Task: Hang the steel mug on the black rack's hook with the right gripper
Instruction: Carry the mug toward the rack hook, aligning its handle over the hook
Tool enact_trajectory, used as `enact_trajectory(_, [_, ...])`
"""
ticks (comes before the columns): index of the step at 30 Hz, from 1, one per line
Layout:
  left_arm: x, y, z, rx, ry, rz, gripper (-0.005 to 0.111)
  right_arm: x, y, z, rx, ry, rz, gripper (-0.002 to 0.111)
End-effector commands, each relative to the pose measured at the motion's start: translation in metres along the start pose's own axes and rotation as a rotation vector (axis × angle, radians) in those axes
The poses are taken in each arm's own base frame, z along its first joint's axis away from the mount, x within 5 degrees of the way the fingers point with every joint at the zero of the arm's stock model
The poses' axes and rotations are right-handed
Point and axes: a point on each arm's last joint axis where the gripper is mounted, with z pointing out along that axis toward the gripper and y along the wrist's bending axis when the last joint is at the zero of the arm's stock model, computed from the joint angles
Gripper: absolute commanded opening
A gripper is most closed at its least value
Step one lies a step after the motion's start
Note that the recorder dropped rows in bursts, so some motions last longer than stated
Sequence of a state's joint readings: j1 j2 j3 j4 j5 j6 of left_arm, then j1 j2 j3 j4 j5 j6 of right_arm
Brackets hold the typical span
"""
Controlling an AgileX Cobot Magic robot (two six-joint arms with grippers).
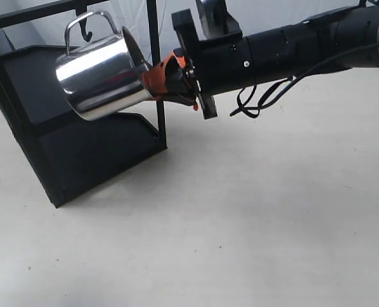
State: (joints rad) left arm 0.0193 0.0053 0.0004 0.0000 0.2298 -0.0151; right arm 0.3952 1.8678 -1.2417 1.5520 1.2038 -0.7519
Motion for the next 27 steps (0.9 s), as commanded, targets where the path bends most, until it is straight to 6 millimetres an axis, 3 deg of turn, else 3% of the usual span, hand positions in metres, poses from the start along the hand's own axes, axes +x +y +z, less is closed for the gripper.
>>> enact_trajectory(1, [0.000,0.000,0.000,0.003,-0.004,-0.008,0.002,-0.009,0.016,-0.003,-0.041,-0.021,-0.054,-0.001])
enact_trajectory(6, [0.000,0.000,0.000,0.003,-0.004,-0.008,0.002,-0.010,0.009,-0.001,-0.033,-0.016,-0.039,-0.001])
enact_trajectory(18, [0.000,0.000,0.000,0.003,-0.004,-0.008,0.002,-0.017,-0.037,0.013,-0.050,-0.032,0.108,-0.001])
enact_trajectory(27, [0.000,0.000,0.000,0.003,-0.004,-0.008,0.002,-0.021,-0.039,0.014,-0.090,-0.073,0.165,-0.001])
